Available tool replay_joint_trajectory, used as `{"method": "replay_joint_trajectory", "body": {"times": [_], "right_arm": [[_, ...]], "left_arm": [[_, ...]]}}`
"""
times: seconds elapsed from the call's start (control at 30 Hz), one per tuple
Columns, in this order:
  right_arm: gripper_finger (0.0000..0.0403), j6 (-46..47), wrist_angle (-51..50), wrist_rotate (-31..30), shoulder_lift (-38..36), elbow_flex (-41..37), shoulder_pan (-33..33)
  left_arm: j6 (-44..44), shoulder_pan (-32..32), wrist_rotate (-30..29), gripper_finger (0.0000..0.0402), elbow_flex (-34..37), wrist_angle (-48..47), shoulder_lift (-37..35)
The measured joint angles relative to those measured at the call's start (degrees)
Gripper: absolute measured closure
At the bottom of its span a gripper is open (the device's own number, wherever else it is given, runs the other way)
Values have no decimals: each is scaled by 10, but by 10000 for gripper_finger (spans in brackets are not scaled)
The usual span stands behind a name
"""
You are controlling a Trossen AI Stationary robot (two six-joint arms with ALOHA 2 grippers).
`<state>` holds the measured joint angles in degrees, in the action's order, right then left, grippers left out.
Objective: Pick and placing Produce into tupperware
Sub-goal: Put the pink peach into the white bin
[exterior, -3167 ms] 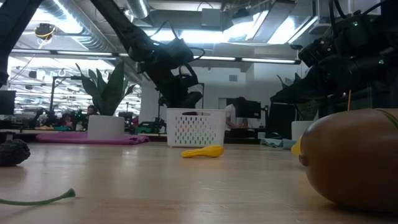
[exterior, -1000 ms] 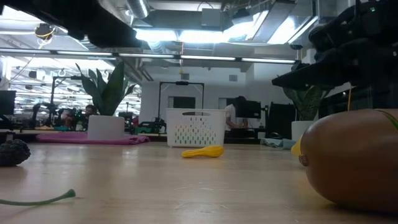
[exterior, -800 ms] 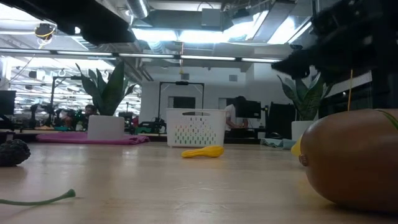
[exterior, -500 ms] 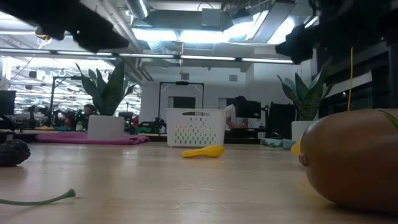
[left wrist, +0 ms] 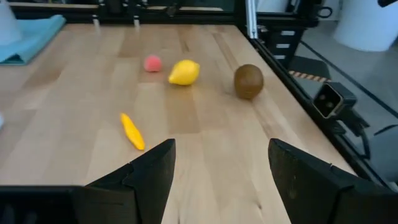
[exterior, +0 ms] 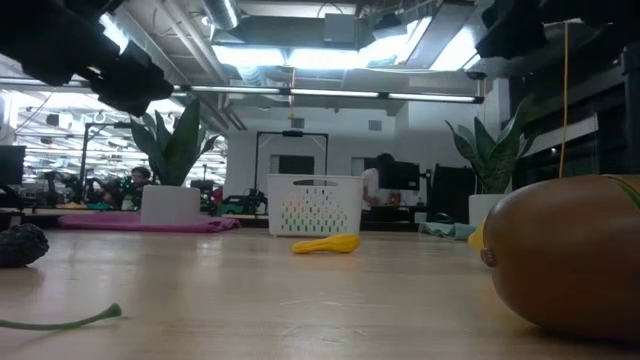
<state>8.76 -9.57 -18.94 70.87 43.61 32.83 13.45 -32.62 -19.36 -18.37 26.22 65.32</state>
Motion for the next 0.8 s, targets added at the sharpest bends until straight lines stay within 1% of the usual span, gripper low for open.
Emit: {"method": "replay_joint_trajectory", "body": {"times": [0.07, 0.13, 0.23, 0.37, 0.53, 0.63, 0.8], "right_arm": [[125, 0, -1, -1, 28, 17, 1], [125, 0, -27, -1, 55, 41, 1], [125, 3, -108, -2, 97, 86, 1], [125, 45, -203, -1, 151, 132, 1], [125, 129, -264, 1, 199, 142, 1], [125, 180, -273, 1, 215, 142, -1], [125, 219, -282, 1, 227, 143, -1]], "left_arm": [[0, 0, 10, 154, 0, 0, 0], [0, 0, 27, 154, 0, -2, 0], [0, 0, 66, 154, 0, -5, 0], [0, 1, 73, 154, 0, -9, 0], [0, 3, 73, 154, 0, -13, 0], [0, 3, 73, 154, 0, -13, 0], [0, 3, 73, 154, 0, -13, 0]]}}
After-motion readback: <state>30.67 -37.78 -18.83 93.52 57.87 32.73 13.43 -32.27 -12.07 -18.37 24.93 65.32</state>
